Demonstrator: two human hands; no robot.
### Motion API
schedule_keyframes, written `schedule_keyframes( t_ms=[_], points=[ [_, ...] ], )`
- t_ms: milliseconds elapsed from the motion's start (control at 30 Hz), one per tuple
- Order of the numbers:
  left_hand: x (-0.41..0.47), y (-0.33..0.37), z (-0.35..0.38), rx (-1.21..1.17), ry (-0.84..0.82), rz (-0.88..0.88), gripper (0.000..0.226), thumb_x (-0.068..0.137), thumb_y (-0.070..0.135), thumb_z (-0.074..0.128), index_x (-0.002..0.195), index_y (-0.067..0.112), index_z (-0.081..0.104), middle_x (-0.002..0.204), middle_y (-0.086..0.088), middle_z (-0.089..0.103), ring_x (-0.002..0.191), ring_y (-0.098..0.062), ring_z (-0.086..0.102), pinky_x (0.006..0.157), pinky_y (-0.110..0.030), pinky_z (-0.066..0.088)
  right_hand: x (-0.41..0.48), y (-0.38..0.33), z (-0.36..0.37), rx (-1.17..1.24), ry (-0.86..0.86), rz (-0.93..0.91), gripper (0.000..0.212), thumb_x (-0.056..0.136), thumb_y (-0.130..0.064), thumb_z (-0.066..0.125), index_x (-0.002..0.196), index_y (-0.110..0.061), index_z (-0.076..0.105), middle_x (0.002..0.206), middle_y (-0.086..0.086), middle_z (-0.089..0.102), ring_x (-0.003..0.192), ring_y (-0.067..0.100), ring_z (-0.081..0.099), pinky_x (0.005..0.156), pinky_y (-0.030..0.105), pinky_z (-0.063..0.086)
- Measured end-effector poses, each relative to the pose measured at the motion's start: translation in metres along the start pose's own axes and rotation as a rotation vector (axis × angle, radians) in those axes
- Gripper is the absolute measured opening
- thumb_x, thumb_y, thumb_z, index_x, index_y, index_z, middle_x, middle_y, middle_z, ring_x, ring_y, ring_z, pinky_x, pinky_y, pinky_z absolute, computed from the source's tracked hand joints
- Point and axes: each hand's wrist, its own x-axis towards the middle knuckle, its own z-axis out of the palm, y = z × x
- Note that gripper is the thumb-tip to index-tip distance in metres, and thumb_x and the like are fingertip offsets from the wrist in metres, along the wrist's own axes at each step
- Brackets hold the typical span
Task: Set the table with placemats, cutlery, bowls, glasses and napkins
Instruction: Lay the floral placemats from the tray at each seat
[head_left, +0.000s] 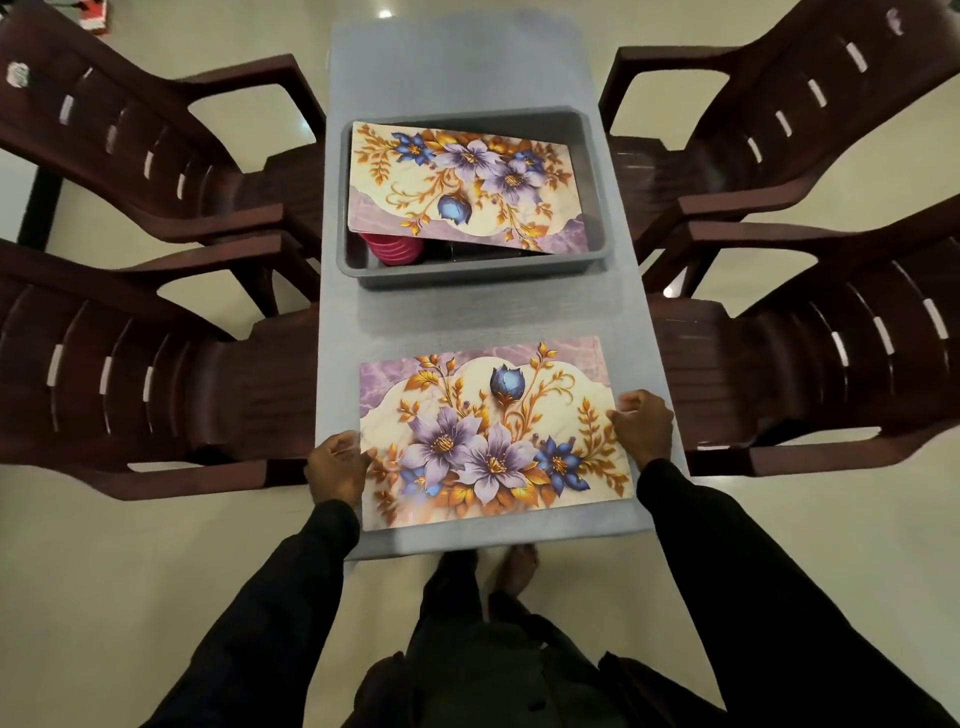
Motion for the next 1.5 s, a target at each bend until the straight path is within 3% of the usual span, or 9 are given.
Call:
schedule_keyframes(
  t_ms=[233,467,767,967,1033,1167,1267,1400,1500],
  points=[
    [-0.005,-0.013,0.023,0.318,-0.215,0.342,0.059,0.086,0.003,0.077,0.141,0.011,0.056,0.149,-0.012,0.052,0.138,-0.032,0.048,0.114,-0.046,0.042,-0.061,0.009,0.049,-0.118,0.070,-0.365,0.039,0.089,-0.020,0.074,0.123,-0.002,0.063,0.125,0.020,0.063,0.118,0.039,0.058,0.096,0.048,0.052],
    [-0.002,-0.039,0.051,0.909,-0.470,0.747,0.077,0.104,0.046,0.046,0.163,0.018,0.004,0.170,-0.006,-0.006,0.157,-0.027,-0.007,0.128,-0.048,0.010,-0.084,0.018,0.102,-0.570,-0.062,-0.431,0.097,0.092,-0.069,0.051,0.161,-0.008,0.019,0.167,0.023,0.008,0.155,0.041,0.008,0.125,0.052,0.011],
    [-0.035,-0.067,0.070,1.017,-0.461,1.149,0.064,0.105,0.037,0.044,0.161,0.011,0.026,0.167,-0.015,0.019,0.155,-0.033,0.018,0.122,-0.049,0.028,0.015,0.005,0.069,-0.686,-0.146,-0.688,0.089,0.093,-0.058,0.059,0.162,-0.015,0.020,0.168,0.021,0.009,0.154,0.043,0.011,0.121,0.063,0.015],
    [-0.075,-0.057,0.103,0.975,-0.701,1.034,0.100,0.082,0.031,0.081,0.161,0.011,0.023,0.168,-0.013,0.021,0.155,-0.031,0.019,0.122,-0.044,0.028,-0.007,-0.006,0.078,-0.599,-0.003,-0.576,0.057,0.095,-0.006,0.036,0.152,-0.002,0.038,0.159,0.031,0.028,0.149,0.048,0.026,0.117,0.060,0.031],
    [-0.090,-0.051,0.120,0.921,-0.746,0.966,0.101,0.075,0.021,0.087,0.159,0.007,0.030,0.166,-0.012,0.024,0.152,-0.029,0.027,0.119,-0.043,0.036,-0.041,0.004,0.088,-0.519,0.010,-0.521,0.054,0.098,-0.015,0.032,0.150,-0.003,0.041,0.158,0.027,0.035,0.148,0.042,0.031,0.115,0.054,0.035],
    [-0.113,-0.028,0.137,0.721,-0.803,0.874,0.074,0.101,0.016,0.058,0.162,0.019,0.018,0.170,0.001,0.010,0.155,-0.014,0.011,0.125,-0.033,0.023,-0.082,0.046,0.095,-0.540,0.010,-0.494,0.068,0.100,-0.042,0.053,0.156,-0.011,0.031,0.163,0.020,0.027,0.153,0.036,0.021,0.124,0.050,0.022],
    [-0.108,-0.019,0.144,0.539,-0.704,0.724,0.069,0.101,0.062,0.038,0.159,0.025,0.033,0.166,0.001,0.025,0.151,-0.015,0.025,0.121,-0.033,0.031,-0.076,0.071,0.084,-0.582,-0.013,-0.556,0.079,0.097,-0.035,0.060,0.161,-0.014,0.019,0.167,0.018,0.019,0.156,0.035,0.012,0.124,0.051,0.019],
    [-0.080,-0.035,0.150,0.859,-0.653,1.039,0.084,0.097,0.059,0.051,0.161,0.013,0.024,0.169,-0.010,0.018,0.155,-0.032,0.019,0.123,-0.047,0.027,-0.050,0.080,0.058,-0.633,-0.021,-0.659,0.079,0.096,-0.020,0.059,0.162,-0.014,0.016,0.168,0.017,0.014,0.156,0.036,0.010,0.124,0.053,0.018],
    [-0.080,-0.038,0.154,1.030,-0.657,1.075,0.097,0.093,0.077,0.028,0.163,0.014,0.009,0.171,-0.010,0.001,0.158,-0.030,0.000,0.127,-0.048,0.012,-0.031,0.085,0.045,-0.630,-0.011,-0.652,0.077,0.096,-0.021,0.063,0.161,-0.017,0.023,0.167,0.015,0.022,0.155,0.036,0.016,0.124,0.053,0.021]
  ],
)
